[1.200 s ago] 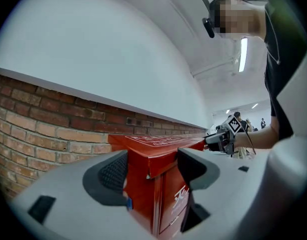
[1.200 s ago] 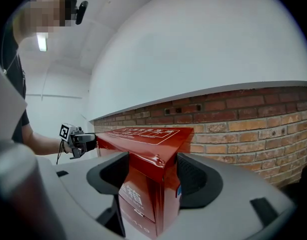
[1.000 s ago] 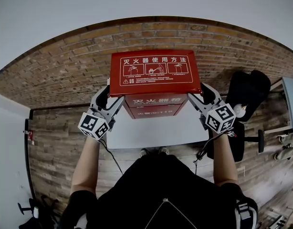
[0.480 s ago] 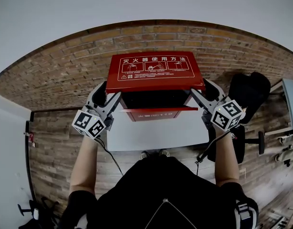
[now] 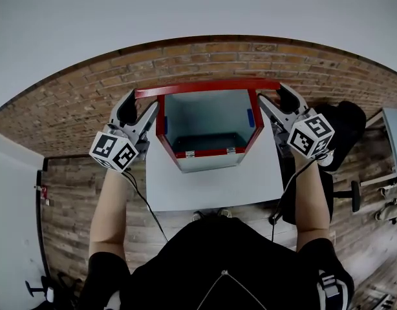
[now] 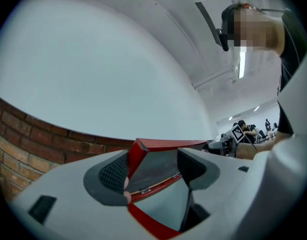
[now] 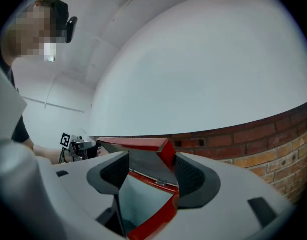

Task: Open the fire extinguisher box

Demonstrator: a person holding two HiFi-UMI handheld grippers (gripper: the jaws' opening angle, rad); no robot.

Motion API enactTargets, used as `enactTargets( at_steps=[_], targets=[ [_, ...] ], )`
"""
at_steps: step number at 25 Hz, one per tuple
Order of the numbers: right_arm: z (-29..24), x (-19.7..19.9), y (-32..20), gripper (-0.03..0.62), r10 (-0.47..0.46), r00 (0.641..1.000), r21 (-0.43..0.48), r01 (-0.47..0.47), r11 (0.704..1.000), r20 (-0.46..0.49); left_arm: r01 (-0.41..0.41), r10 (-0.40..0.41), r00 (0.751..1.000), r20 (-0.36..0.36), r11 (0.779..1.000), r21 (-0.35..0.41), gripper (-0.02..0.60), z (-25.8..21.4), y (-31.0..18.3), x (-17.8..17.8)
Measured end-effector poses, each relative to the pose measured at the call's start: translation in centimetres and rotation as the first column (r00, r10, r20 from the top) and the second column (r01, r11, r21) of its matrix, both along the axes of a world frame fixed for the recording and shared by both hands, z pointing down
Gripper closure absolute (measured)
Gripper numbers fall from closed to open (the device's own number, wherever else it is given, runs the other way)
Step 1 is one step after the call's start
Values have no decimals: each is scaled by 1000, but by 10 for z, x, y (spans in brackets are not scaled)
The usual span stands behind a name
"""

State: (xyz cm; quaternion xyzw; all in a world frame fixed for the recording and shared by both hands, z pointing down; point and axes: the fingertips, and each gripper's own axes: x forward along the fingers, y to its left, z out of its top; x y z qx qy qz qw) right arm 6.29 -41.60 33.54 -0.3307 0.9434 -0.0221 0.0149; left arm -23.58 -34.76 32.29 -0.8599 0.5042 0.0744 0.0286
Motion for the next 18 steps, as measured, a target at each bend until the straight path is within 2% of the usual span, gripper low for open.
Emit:
enactTargets(
  at_steps=[11,18],
  targets=[
    [-36,-17,-63,304,33,999,61,-34,998,9,38,-38,999,10,999,20,235,-31,-60,-13],
    [-42,-25,-100,304,36,998,51,-38,998,43,58,-58,997,45,998,6,235,-33,-99,-19]
  ],
)
